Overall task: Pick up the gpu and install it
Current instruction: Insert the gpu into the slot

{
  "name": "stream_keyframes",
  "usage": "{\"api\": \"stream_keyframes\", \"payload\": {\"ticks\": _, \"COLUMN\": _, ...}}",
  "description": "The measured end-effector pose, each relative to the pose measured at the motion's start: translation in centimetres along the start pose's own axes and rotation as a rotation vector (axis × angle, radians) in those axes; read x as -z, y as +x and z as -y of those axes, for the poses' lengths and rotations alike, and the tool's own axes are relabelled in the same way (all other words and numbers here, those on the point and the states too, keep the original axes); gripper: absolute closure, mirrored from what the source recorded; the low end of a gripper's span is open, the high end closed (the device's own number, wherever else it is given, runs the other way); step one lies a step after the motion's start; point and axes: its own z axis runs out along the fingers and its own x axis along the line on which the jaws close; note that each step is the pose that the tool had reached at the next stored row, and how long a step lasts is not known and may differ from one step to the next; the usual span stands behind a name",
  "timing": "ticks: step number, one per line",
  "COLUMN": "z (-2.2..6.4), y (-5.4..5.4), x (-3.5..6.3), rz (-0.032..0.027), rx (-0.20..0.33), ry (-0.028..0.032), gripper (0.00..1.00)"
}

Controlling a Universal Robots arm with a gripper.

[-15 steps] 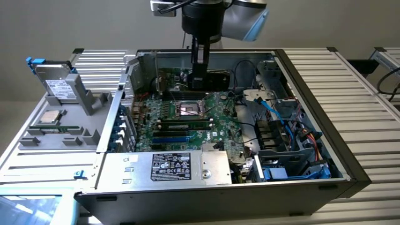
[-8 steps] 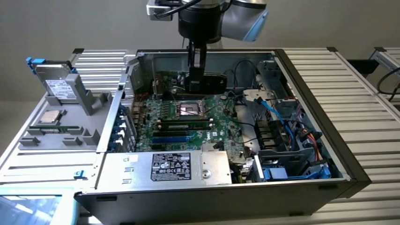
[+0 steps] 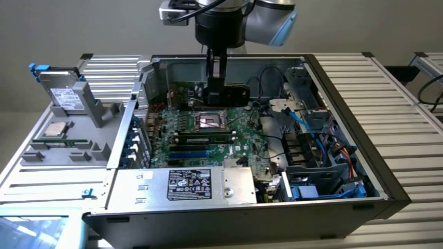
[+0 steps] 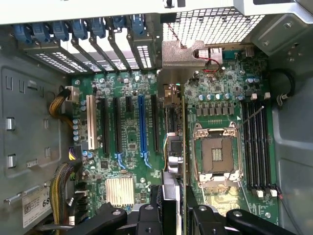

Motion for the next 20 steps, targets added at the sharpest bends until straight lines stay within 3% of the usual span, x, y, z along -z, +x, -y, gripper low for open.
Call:
{"api": "stream_keyframes", "payload": {"ticks": 9, "z": -0.04, "y": 1.1, "x": -0.06, "rz": -0.0023, "rx": 0.012, "ry": 0.0034, "gripper": 0.71}}
{"api": "stream_keyframes", "payload": {"ticks": 11, "z": -0.04, "y": 1.1, "x": -0.07, "rz": -0.0068, "rx": 0.017, "ry": 0.0066, "gripper": 0.71}}
{"api": "stream_keyframes", "payload": {"ticks": 13, "z": -0.03, "y": 1.2, "x": -0.07, "rz": -0.0177, "rx": 0.022, "ry": 0.0087, "gripper": 0.71}}
{"api": "stream_keyframes", "payload": {"ticks": 20, "z": -0.11, "y": 1.2, "x": -0.14, "rz": -0.0217, "rx": 0.023, "ry": 0.009, "gripper": 0.71}}
